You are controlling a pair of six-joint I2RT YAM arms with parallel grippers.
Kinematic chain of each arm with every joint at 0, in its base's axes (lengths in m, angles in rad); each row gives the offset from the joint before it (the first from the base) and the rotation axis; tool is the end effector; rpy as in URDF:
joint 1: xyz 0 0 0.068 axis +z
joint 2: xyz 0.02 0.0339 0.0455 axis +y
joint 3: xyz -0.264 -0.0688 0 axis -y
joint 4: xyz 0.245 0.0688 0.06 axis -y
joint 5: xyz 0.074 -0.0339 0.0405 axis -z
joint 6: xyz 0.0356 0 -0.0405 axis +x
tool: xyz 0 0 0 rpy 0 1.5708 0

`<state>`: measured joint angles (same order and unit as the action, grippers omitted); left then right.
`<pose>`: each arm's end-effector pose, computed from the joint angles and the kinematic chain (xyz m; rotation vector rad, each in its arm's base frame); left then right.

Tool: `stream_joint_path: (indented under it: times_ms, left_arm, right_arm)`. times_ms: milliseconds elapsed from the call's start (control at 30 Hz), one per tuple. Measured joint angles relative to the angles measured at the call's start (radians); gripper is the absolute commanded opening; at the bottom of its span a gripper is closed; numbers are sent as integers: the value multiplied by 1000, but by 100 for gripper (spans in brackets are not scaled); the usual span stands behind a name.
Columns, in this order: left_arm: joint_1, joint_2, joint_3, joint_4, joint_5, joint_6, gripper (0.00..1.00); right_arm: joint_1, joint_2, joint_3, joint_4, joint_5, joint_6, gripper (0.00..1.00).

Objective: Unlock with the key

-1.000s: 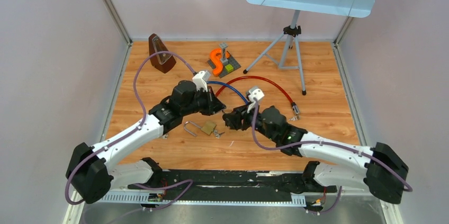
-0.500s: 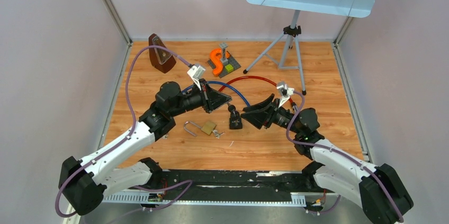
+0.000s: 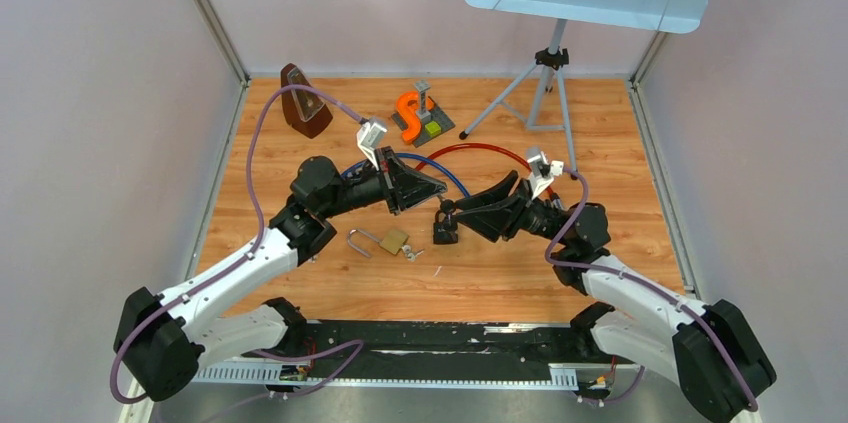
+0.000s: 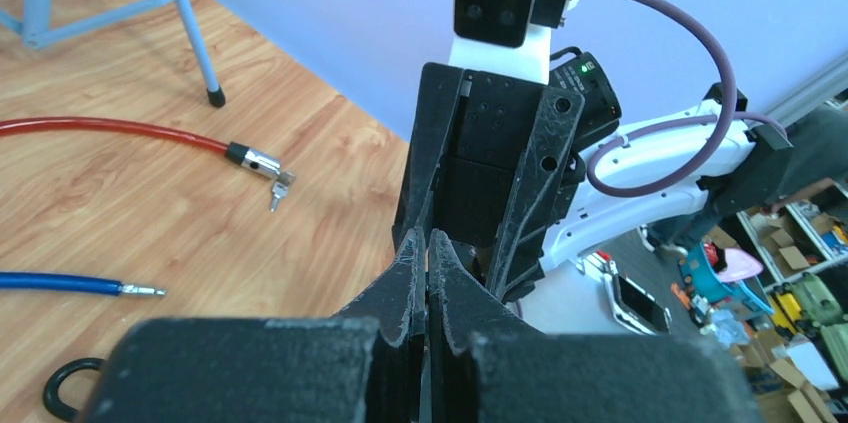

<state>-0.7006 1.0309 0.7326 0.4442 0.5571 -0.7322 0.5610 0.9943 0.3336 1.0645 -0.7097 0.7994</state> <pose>0.1707 -0.1686 0.3404 0.4942 1.5756 -1.5298 0.1564 0.1256 0.2715 -0.5506 1.3309 1.5584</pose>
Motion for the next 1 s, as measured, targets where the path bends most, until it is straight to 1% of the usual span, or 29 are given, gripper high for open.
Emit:
stream_joint_path:
  times_ms: [167, 333, 467, 567, 600, 667, 700, 733, 767, 800, 833, 867, 900, 967, 1000]
  left_arm:
    - [-6, 8, -1, 26, 16, -20, 0]
    - [-13, 8, -1, 46, 25, -29, 0]
    - [-13, 8, -2, 55, 24, -33, 0]
    - [-13, 8, -5, 56, 12, -37, 0]
    - [-13, 8, -6, 55, 8, -39, 0]
    - [-12, 10, -7, 55, 0, -46, 10]
    - [-12, 11, -7, 55, -1, -48, 26]
    - [-12, 11, -7, 55, -5, -49, 36]
    - [-13, 11, -7, 53, -14, -50, 53]
    - [-13, 10, -7, 41, -27, -52, 60]
    - [-13, 10, -7, 29, -40, -39, 73]
    - [-13, 8, -4, -4, -64, -34, 79]
    - [-13, 6, -3, -39, -92, -20, 93]
    - [-13, 4, 18, -146, -160, 7, 99]
    - [-13, 4, 40, -219, -209, 15, 99]
  right_arm:
    - [-2, 27, 33, 19, -4, 5, 38]
    - [-2, 73, 62, 46, -13, 15, 30]
    - [-2, 113, 67, 87, -33, 40, 20]
    - [-2, 134, 67, 122, -48, 62, 4]
    - [-2, 141, 67, 134, -54, 71, 0]
    - [-2, 150, 67, 153, -63, 80, 0]
    - [-2, 152, 67, 158, -64, 85, 0]
    - [-3, 153, 67, 160, -66, 88, 0]
    - [-6, 153, 67, 160, -66, 90, 0]
    - [-10, 152, 67, 158, -66, 90, 0]
    - [-16, 151, 66, 152, -65, 90, 0]
    - [-23, 148, 64, 144, -61, 90, 0]
    - [-31, 142, 60, 136, -55, 89, 0]
    - [-53, 110, 35, 98, -29, 84, 0]
    - [-69, 84, 17, 69, -15, 76, 0]
